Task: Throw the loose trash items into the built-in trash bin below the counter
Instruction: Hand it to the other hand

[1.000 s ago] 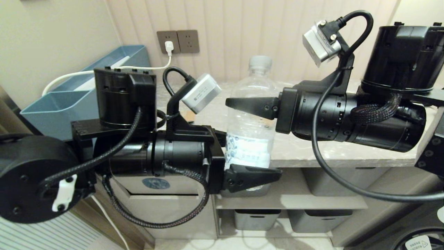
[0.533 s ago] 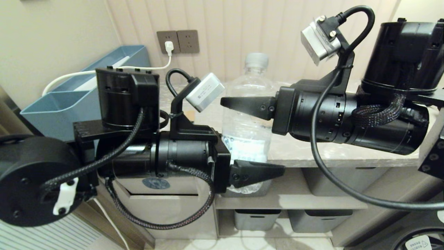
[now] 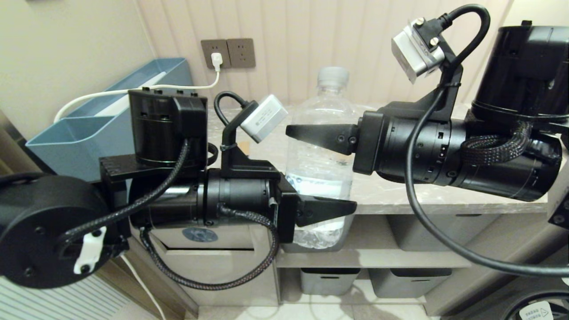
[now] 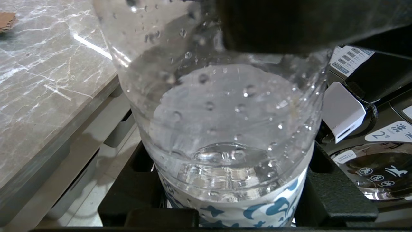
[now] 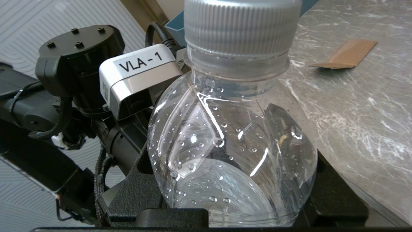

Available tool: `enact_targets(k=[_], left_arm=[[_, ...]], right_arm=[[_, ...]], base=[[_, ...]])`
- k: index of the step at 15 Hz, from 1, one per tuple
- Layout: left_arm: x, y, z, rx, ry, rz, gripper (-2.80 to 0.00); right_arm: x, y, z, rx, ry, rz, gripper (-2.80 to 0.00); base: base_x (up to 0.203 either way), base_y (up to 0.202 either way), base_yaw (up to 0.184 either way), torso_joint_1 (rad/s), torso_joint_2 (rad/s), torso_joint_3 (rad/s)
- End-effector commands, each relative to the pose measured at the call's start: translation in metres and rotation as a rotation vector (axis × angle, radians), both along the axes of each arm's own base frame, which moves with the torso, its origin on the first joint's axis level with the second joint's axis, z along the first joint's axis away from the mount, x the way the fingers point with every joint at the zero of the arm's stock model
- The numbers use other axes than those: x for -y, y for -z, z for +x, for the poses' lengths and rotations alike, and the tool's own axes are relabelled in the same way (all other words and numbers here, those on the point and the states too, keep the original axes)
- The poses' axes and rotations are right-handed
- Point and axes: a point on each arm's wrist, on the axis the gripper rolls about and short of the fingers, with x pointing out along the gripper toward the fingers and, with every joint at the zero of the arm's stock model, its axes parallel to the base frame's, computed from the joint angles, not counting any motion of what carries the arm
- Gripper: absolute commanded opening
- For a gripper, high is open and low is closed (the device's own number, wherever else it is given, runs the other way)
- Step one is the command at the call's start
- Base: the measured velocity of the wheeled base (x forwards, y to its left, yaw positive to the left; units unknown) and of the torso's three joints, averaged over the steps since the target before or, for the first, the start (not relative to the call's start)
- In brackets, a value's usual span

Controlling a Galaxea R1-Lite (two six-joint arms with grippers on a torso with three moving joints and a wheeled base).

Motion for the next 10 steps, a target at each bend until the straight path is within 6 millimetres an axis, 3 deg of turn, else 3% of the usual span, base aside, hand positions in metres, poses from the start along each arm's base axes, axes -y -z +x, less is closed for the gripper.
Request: enact_targets(k=[1, 2, 3, 10], left_arm=[[0.001, 0.001, 0.0, 0.0, 0.003, 0.001, -2.8], [0.001, 0.001, 0.0, 0.001, -0.011, 0.003, -2.8], [0.001, 0.001, 0.0, 0.0, -0.02, 0.005, -2.8], [-0.01, 0.016, 0.01, 0.015, -0.106, -0.004, -2.8]], right_arm=[[0.001, -0.001, -0.001, 0.004, 0.004, 0.005, -2.8], [0.001, 0.0, -0.001, 0.006, 0.007, 0.0, -2.8], [0.002, 0.0, -0.002, 0.006, 0.013, 0.001, 0.0], [0.029, 0.004, -0.029, 0.002, 0.093, -0.005, 0.0]], base=[[0.0, 0.0, 0.0, 0.0, 0.0, 0.0], [0.0, 0.0, 0.0, 0.0, 0.0, 0.0], [0.0, 0.0, 0.0, 0.0, 0.0, 0.0], [0.0, 0.0, 0.0, 0.0, 0.0, 0.0]])
